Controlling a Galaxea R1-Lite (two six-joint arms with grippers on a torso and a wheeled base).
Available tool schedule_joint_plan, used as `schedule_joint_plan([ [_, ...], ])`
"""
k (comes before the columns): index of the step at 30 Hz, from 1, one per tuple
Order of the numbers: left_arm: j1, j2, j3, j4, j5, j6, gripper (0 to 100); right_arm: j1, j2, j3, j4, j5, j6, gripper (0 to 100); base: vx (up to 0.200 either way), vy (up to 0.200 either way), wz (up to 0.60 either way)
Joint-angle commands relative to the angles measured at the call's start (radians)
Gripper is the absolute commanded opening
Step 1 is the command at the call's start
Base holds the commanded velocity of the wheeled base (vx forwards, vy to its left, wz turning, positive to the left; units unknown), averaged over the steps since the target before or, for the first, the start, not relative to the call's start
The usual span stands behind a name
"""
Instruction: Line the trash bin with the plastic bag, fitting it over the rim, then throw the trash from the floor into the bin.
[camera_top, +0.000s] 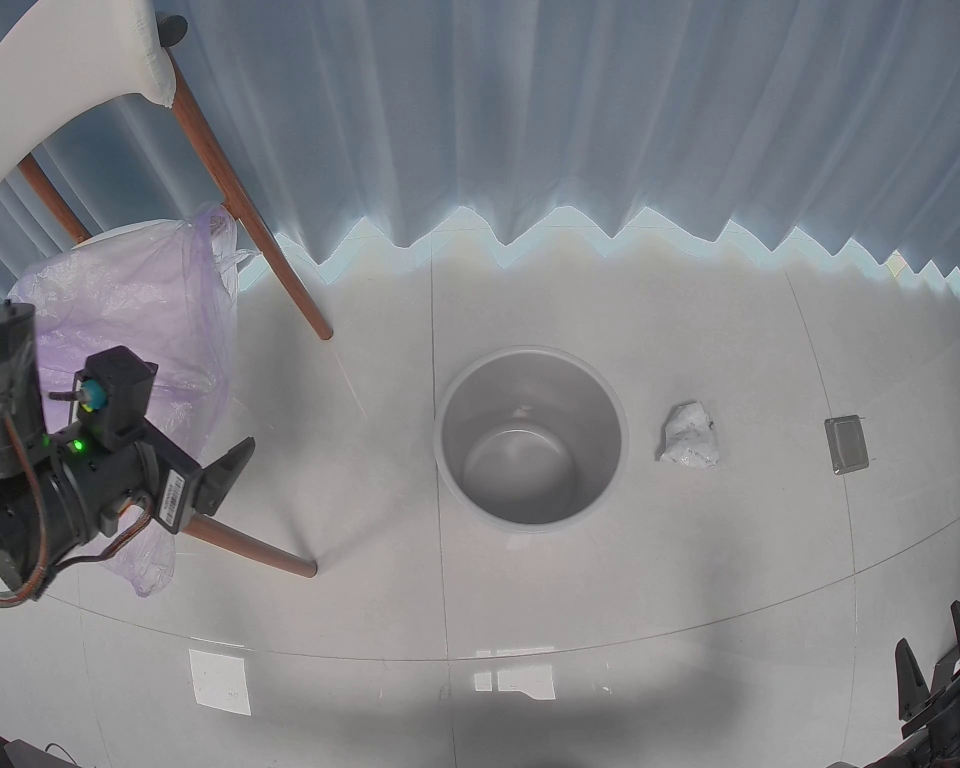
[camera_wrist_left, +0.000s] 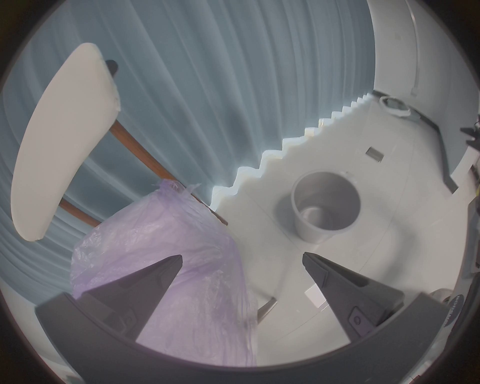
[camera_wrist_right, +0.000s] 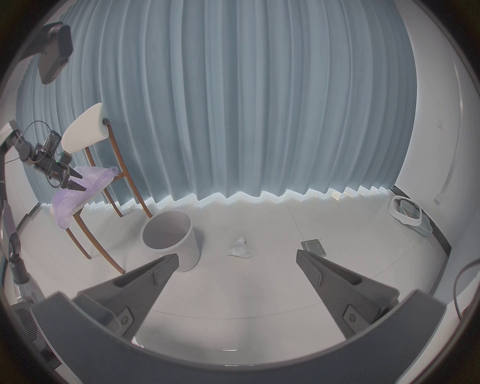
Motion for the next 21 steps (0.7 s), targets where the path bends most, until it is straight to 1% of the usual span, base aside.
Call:
schedule_joint_plan([
  [1, -0.060, 0.142, -0.011, -0.046, 0.084, 0.010, 100, 0.001, -0.017, 0.018, 0.000, 0.001, -0.001, 100, 0.000, 0.000, 0.00],
  [4, -0.057, 0.194, -0.016, -0.106, 0.122, 0.037, 100, 0.001, -0.017, 0.018, 0.000, 0.001, -0.001, 100, 0.000, 0.000, 0.00],
  [6, -0.039, 0.241, -0.017, -0.176, 0.154, 0.084, 100, 0.001, -0.017, 0.018, 0.000, 0.001, -0.001, 100, 0.000, 0.000, 0.00],
  [9, -0.014, 0.292, -0.022, -0.244, 0.160, 0.112, 100, 0.001, -0.017, 0.018, 0.000, 0.001, 0.000, 100, 0.000, 0.000, 0.00],
  [12, 0.013, 0.315, -0.033, -0.264, 0.160, 0.121, 100, -0.001, -0.017, 0.018, 0.000, 0.001, -0.001, 100, 0.000, 0.000, 0.00],
  [13, 0.035, 0.324, -0.053, -0.264, 0.160, 0.129, 100, 0.001, -0.017, 0.018, 0.000, 0.001, -0.001, 100, 0.000, 0.000, 0.00],
  [14, 0.036, 0.326, -0.056, -0.264, 0.160, 0.129, 100, 0.001, -0.017, 0.018, 0.000, 0.001, -0.001, 100, 0.000, 0.000, 0.00],
  [17, 0.095, 0.346, -0.106, -0.265, 0.153, 0.139, 100, 0.001, -0.017, 0.018, 0.000, 0.001, -0.001, 100, 0.000, 0.000, 0.00],
  [21, 0.122, 0.363, -0.152, -0.265, 0.150, 0.150, 100, 0.001, -0.017, 0.018, 0.000, 0.001, -0.001, 100, 0.000, 0.000, 0.00],
])
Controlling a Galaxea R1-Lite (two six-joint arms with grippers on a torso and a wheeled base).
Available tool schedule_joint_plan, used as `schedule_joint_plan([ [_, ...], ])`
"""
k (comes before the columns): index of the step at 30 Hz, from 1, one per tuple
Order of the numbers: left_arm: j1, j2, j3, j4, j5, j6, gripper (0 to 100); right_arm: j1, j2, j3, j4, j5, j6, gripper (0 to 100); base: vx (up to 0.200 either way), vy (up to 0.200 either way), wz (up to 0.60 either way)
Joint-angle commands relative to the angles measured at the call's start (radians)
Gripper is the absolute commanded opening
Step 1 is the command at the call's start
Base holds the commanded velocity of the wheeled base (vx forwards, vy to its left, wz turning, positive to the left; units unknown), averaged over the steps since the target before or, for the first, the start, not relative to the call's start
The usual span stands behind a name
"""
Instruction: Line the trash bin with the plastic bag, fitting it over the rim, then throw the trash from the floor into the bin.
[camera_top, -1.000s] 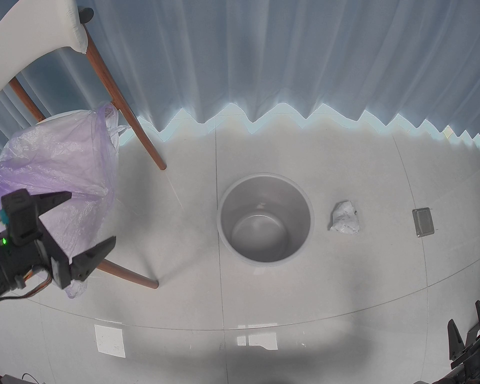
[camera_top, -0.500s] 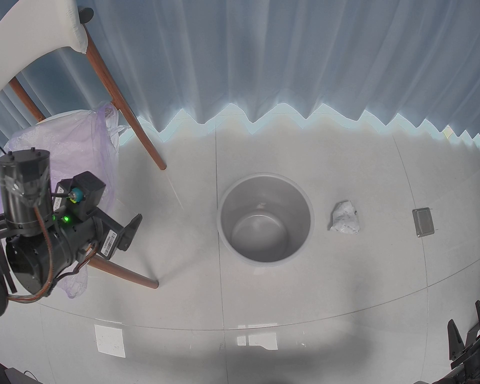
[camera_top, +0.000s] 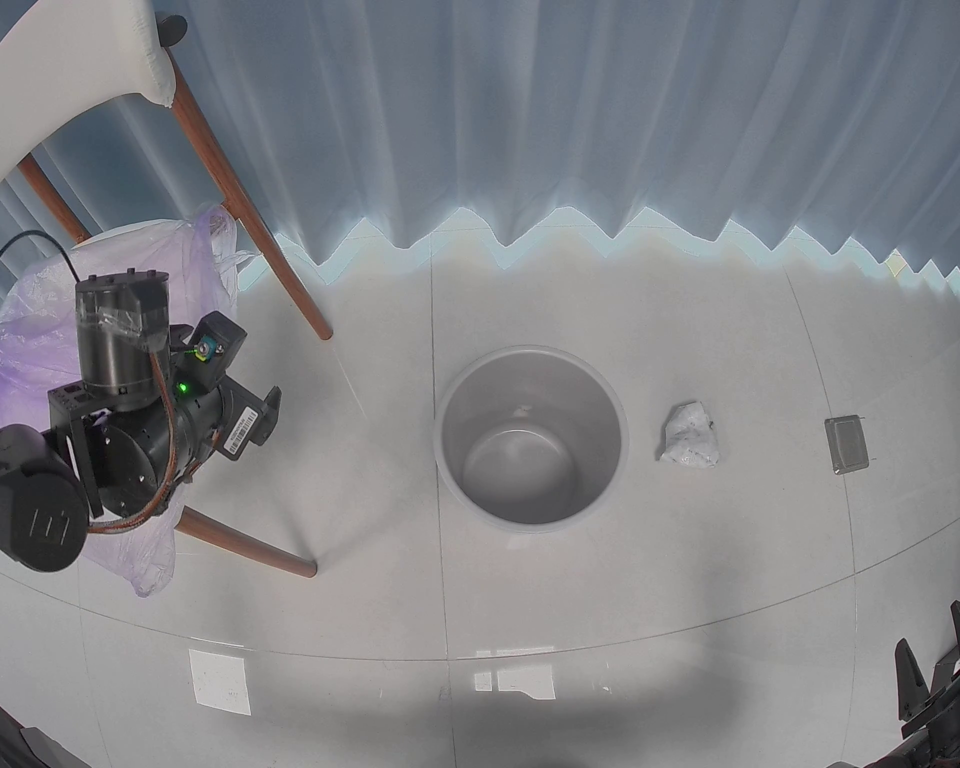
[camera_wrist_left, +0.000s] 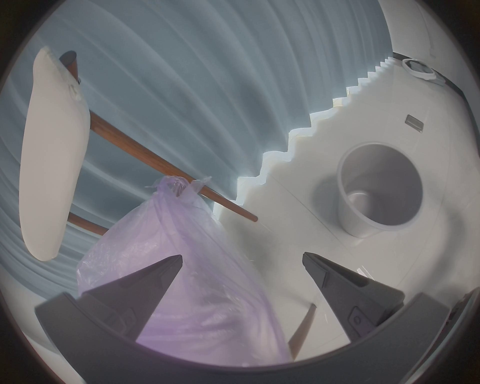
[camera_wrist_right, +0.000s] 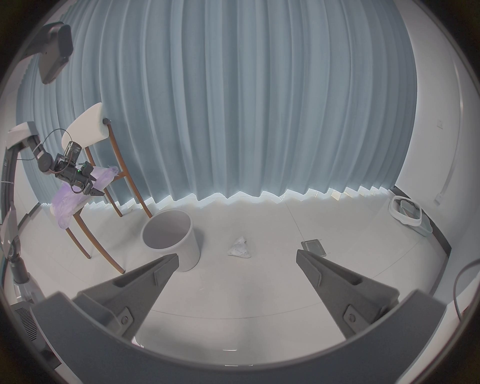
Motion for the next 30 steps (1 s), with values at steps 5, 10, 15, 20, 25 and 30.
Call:
schedule_joint_plan([
  [5, 0.036, 0.036, -0.051, 0.001, -0.001, -0.003, 100, 0.001, -0.017, 0.018, 0.000, 0.002, 0.000, 100, 0.000, 0.000, 0.00],
  [10, 0.065, 0.036, -0.054, -0.001, 0.000, -0.005, 100, 0.001, -0.015, 0.018, 0.000, 0.002, 0.000, 100, 0.000, 0.000, 0.00],
  [15, 0.088, 0.035, -0.043, -0.004, -0.005, -0.011, 100, 0.001, -0.015, 0.018, 0.000, 0.004, 0.000, 100, 0.000, 0.000, 0.00],
  [20, 0.087, 0.035, -0.045, -0.013, -0.005, -0.013, 0, 0.001, -0.015, 0.018, 0.000, 0.004, 0.000, 100, 0.000, 0.000, 0.00],
  [25, 0.088, 0.025, -0.042, -0.010, -0.005, -0.014, 0, 0.001, -0.017, 0.018, 0.000, 0.004, 0.000, 100, 0.000, 0.000, 0.00],
  [30, 0.059, -0.085, -0.025, 0.033, -0.009, -0.046, 0, 0.001, -0.017, 0.018, 0.000, 0.004, 0.000, 100, 0.000, 0.000, 0.00],
])
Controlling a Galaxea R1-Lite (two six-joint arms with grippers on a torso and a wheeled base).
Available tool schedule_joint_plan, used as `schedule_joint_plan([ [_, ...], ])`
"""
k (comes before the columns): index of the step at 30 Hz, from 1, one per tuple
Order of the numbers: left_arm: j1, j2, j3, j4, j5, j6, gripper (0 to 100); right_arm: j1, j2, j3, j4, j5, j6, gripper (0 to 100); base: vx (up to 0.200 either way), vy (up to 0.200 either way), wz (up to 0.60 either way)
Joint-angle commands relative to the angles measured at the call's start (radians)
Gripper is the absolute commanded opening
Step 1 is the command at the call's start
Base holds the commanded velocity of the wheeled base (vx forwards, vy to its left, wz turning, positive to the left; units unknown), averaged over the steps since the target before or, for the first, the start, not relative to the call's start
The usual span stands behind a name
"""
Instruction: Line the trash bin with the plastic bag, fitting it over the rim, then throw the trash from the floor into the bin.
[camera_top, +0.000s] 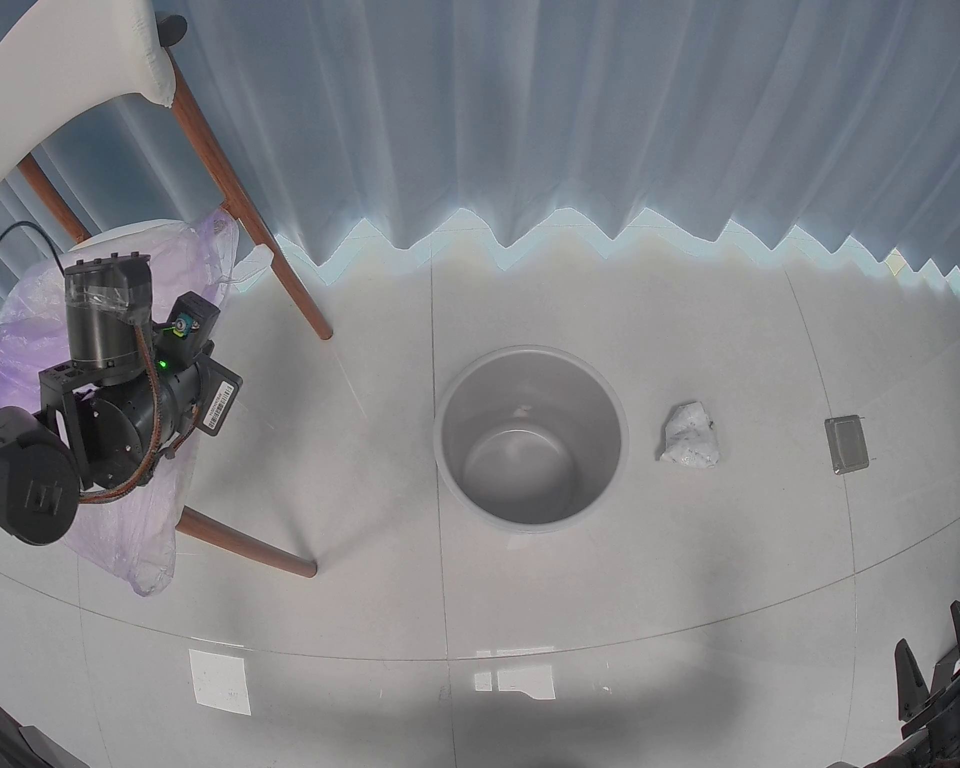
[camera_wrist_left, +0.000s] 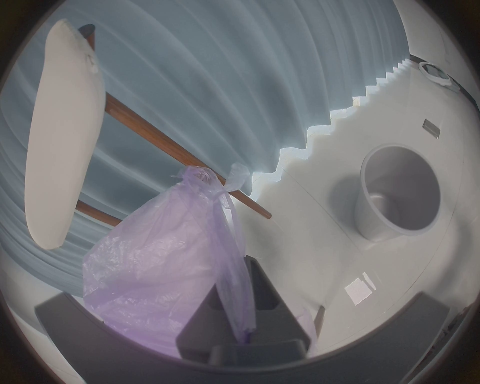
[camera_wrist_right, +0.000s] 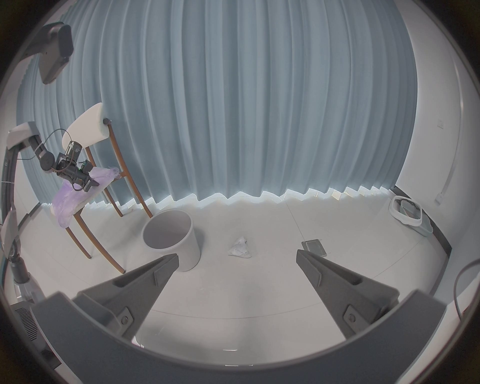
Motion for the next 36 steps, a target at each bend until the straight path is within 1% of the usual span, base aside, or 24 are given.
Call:
schedule_joint_plan([
  [1, -0.040, -0.118, 0.024, 0.053, -0.004, -0.055, 0, 0.000, -0.017, 0.018, -0.001, 0.000, 0.000, 100, 0.000, 0.000, 0.00],
  [2, -0.047, -0.134, 0.027, 0.070, -0.013, -0.079, 0, 0.000, -0.017, 0.018, -0.001, 0.000, 0.000, 100, 0.000, 0.000, 0.00],
  [3, -0.060, -0.175, 0.033, 0.113, -0.056, -0.147, 0, 0.000, -0.017, 0.018, -0.001, 0.000, 0.000, 100, 0.000, 0.000, 0.00],
  [5, -0.060, -0.229, 0.038, 0.168, -0.145, -0.199, 0, 0.000, -0.017, 0.018, -0.001, 0.000, 0.000, 100, 0.000, 0.000, 0.00],
  [8, -0.037, -0.286, 0.055, 0.189, -0.272, -0.234, 0, 0.000, -0.017, 0.018, -0.001, 0.000, 0.000, 100, 0.000, 0.000, 0.00],
  [10, -0.029, -0.296, 0.059, 0.191, -0.306, -0.262, 0, 0.000, -0.017, 0.018, -0.001, 0.000, 0.000, 100, 0.000, 0.000, 0.00],
  [12, -0.021, -0.309, 0.056, 0.192, -0.378, -0.374, 0, 0.000, -0.017, 0.018, -0.001, 0.000, 0.000, 100, 0.000, 0.000, 0.00],
  [13, -0.021, -0.309, 0.056, 0.192, -0.378, -0.374, 0, 0.000, -0.017, 0.018, -0.001, 0.000, 0.000, 100, 0.000, 0.000, 0.00],
  [14, -0.014, -0.312, 0.055, 0.191, -0.427, -0.446, 0, 0.000, -0.017, 0.018, -0.001, 0.000, 0.000, 100, 0.000, 0.000, 0.00],
  [17, 0.023, -0.332, 0.065, 0.192, -0.487, -0.532, 0, 0.000, -0.017, 0.018, -0.001, 0.000, 0.002, 100, 0.000, 0.000, 0.00],
  [19, 0.029, -0.339, 0.070, 0.186, -0.531, -0.593, 0, 0.000, -0.017, 0.018, -0.001, 0.000, 0.003, 100, 0.000, 0.000, 0.00],
  [21, 0.034, -0.339, 0.064, 0.180, -0.559, -0.668, 0, 0.000, -0.017, 0.018, -0.001, 0.000, 0.003, 100, 0.000, 0.000, 0.00],
  [23, 0.026, -0.338, 0.056, 0.160, -0.570, -0.746, 0, 0.000, -0.017, 0.018, -0.001, 0.000, 0.005, 100, 0.000, 0.000, 0.00],
  [25, 0.008, -0.332, 0.055, 0.105, -0.570, -0.843, 0, 0.000, -0.017, 0.018, -0.001, -0.001, 0.003, 100, 0.000, 0.000, 0.00],
  [26, 0.003, -0.330, 0.055, 0.094, -0.570, -0.857, 0, 0.000, -0.017, 0.018, -0.001, 0.000, 0.003, 100, 0.000, 0.000, 0.00],
  [27, -0.034, -0.318, 0.056, 0.030, -0.570, -0.938, 0, 0.000, -0.017, 0.018, -0.001, 0.000, 0.003, 100, 0.000, 0.000, 0.00],
  [30, -0.098, -0.296, 0.055, -0.068, -0.567, -1.064, 0, 0.000, -0.017, 0.018, -0.001, 0.000, 0.003, 100, 0.000, 0.000, 0.00],
  [31, -0.118, -0.287, 0.058, -0.095, -0.568, -1.092, 0, 0.000, -0.017, 0.018, -0.001, 0.000, 0.003, 100, 0.000, 0.000, 0.00],
  [32, -0.118, -0.287, 0.058, -0.095, -0.568, -1.092, 0, 0.000, -0.017, 0.018, -0.001, 0.000, 0.003, 100, 0.000, 0.000, 0.00],
  [33, -0.159, -0.278, 0.068, -0.151, -0.570, -1.135, 0, 0.000, -0.017, 0.018, -0.001, 0.000, 0.003, 100, 0.000, 0.000, 0.00],
  [34, -0.161, -0.276, 0.071, -0.157, -0.571, -1.138, 0, 0.000, -0.017, 0.018, -0.001, 0.000, 0.003, 100, 0.000, 0.000, 0.00],
  [36, -0.178, -0.261, 0.090, -0.200, -0.617, -1.139, 0, 0.000, -0.017, 0.018, -0.001, -0.001, 0.003, 100, 0.000, 0.000, 0.00],
])
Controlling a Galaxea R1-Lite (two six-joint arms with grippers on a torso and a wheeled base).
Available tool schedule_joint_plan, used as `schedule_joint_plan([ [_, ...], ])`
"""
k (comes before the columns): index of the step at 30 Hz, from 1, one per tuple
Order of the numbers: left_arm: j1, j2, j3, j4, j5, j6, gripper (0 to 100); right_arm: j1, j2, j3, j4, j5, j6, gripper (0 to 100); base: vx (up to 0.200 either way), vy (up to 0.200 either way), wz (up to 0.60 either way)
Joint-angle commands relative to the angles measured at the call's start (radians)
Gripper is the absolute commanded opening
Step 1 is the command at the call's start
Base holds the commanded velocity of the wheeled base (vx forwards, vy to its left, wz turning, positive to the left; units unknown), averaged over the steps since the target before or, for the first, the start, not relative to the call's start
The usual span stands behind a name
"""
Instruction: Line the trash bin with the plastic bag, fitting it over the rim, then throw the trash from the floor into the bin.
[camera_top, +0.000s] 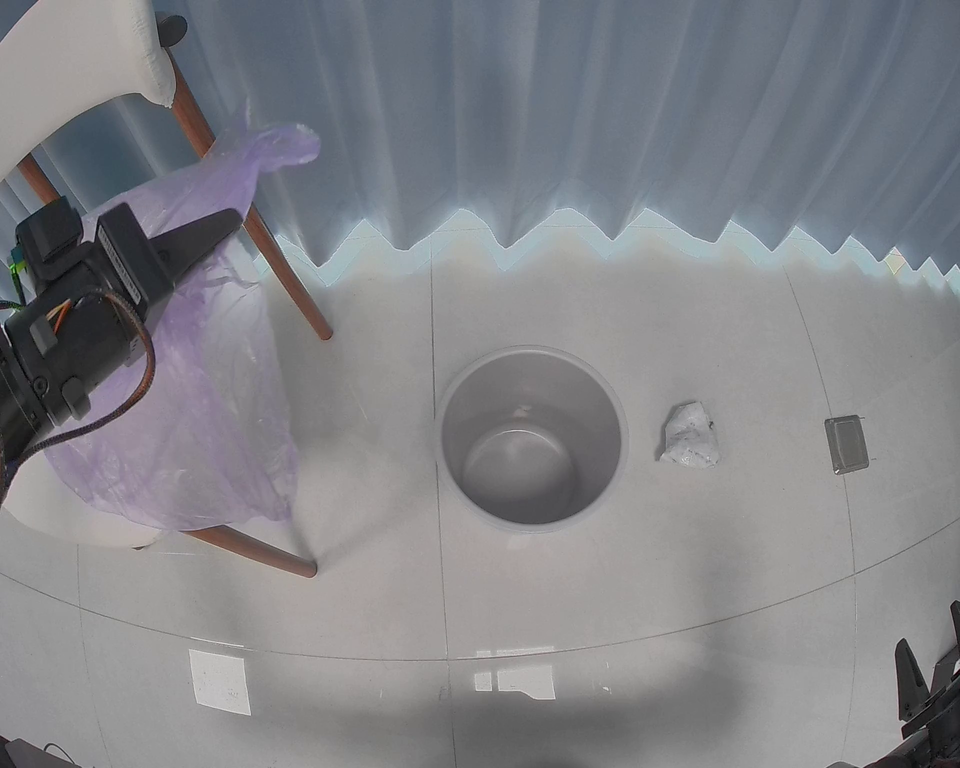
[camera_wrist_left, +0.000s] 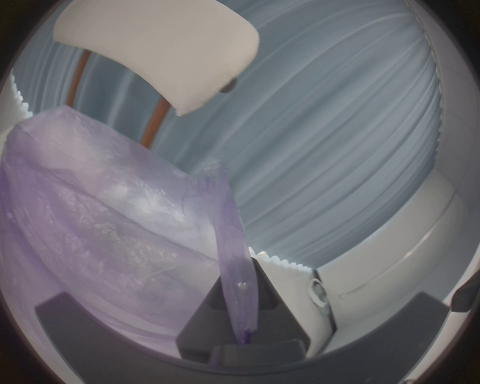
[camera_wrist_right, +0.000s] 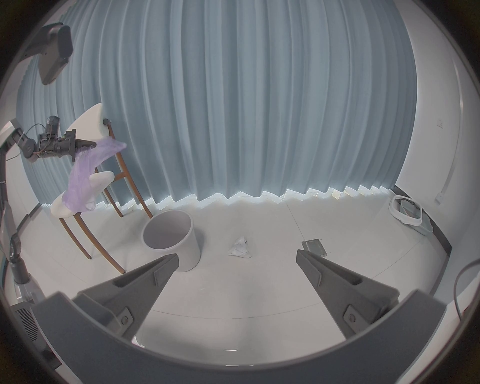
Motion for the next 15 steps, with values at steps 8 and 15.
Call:
schedule_joint_plan([
  [8, -0.206, 0.078, -0.040, -0.043, -0.216, -0.032, 0, 0.000, -0.017, 0.018, 0.000, 0.001, 0.000, 100, 0.000, 0.000, 0.00],
  [15, -0.348, 0.202, -0.123, -0.056, -0.223, -0.048, 0, 0.000, -0.017, 0.018, 0.000, 0.001, 0.000, 100, 0.000, 0.000, 0.00],
])
